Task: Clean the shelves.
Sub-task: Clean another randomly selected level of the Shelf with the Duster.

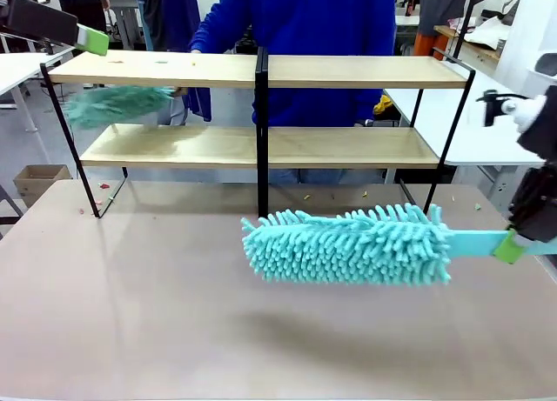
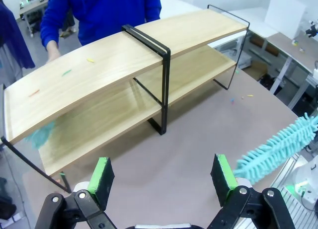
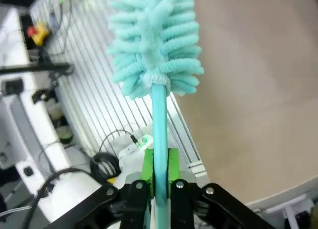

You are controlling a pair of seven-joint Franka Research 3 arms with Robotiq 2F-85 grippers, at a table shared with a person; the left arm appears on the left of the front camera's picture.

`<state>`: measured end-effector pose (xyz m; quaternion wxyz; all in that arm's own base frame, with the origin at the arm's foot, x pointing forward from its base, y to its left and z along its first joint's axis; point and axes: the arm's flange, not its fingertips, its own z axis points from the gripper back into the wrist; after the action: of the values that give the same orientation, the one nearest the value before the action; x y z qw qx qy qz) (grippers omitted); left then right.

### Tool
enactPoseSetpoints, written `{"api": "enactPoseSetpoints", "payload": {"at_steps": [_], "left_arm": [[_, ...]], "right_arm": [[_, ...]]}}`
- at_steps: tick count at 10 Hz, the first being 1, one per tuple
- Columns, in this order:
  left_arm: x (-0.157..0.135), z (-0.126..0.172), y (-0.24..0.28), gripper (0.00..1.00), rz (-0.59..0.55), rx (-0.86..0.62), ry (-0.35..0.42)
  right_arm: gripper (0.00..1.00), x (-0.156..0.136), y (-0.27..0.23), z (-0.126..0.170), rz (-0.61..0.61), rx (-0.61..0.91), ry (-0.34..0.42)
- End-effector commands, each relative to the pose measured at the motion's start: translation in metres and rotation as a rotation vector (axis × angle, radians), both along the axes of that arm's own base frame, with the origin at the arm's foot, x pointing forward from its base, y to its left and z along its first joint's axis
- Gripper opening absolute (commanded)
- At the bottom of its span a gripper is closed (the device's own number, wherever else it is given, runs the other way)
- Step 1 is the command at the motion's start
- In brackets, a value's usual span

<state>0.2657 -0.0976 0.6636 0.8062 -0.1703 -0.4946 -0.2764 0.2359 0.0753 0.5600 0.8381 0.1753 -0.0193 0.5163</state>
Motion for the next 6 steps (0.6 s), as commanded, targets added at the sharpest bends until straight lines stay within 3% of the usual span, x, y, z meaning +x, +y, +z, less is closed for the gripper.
{"api": "enactPoseSetpoints", "payload": {"at_steps": [1,3,4,6], "left_arm": [[0.0,-0.002,0.002,1.0,-0.007,-0.002,-0.002],[0.0,-0.002,0.002,1.0,-0.007,-0.002,-0.002],[0.0,-0.002,0.002,1.0,-0.007,-0.002,-0.002],[0.0,-0.002,0.002,1.0,-0.007,-0.002,-0.002]], "right_arm": [[0.13,-0.019,-0.036,0.002,-0.035,0.073,-0.04],[0.13,-0.044,-0.039,-0.003,-0.168,0.125,-0.112],[0.13,-0.018,-0.03,0.006,-0.026,0.057,-0.035],[0.13,-0.035,-0.041,0.005,-0.079,0.079,-0.068]]}}
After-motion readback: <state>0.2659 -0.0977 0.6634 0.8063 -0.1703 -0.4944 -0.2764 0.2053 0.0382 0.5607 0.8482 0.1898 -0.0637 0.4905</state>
